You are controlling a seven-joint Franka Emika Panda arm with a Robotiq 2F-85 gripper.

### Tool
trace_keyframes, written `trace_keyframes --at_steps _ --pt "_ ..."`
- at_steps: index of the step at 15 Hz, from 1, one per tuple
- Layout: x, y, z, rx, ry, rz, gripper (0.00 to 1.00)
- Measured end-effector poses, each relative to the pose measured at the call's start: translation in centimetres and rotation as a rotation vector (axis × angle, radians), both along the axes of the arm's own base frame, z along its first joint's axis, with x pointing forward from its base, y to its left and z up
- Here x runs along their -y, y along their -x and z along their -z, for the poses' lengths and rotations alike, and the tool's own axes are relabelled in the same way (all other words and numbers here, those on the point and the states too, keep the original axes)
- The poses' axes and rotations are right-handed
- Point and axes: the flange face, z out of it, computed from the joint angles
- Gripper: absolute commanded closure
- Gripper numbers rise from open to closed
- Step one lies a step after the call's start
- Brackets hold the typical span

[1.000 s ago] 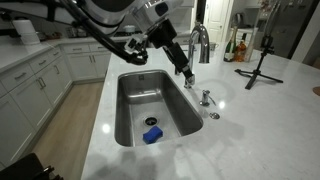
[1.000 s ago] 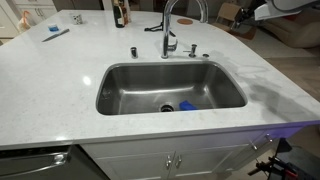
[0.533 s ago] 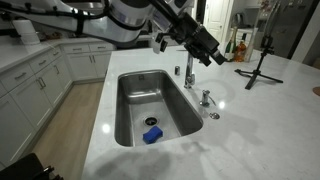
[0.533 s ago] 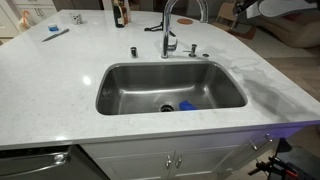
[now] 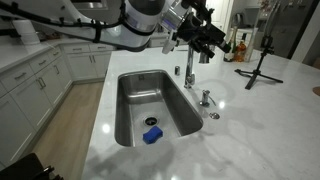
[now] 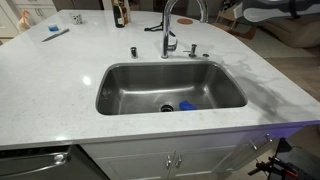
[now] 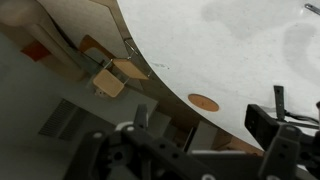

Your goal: Move the faucet spout to the center

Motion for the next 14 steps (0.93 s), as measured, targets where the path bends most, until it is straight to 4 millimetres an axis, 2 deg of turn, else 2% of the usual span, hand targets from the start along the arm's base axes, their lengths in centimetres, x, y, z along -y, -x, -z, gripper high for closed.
trace_keyframes --at_steps 3,7,12,14 --pt "-1.1 -1.8 -0.7 0.009 0.065 -0.037 0.0" --pt "-1.0 -3.6 -0.9 -0.001 0.165 -0.055 0.0" --pt "-0.4 -5.9 1.6 -0.011 0.232 -0.103 0.0" --pt "0.4 -6.4 2.5 -0.018 0.273 -0.121 0.0"
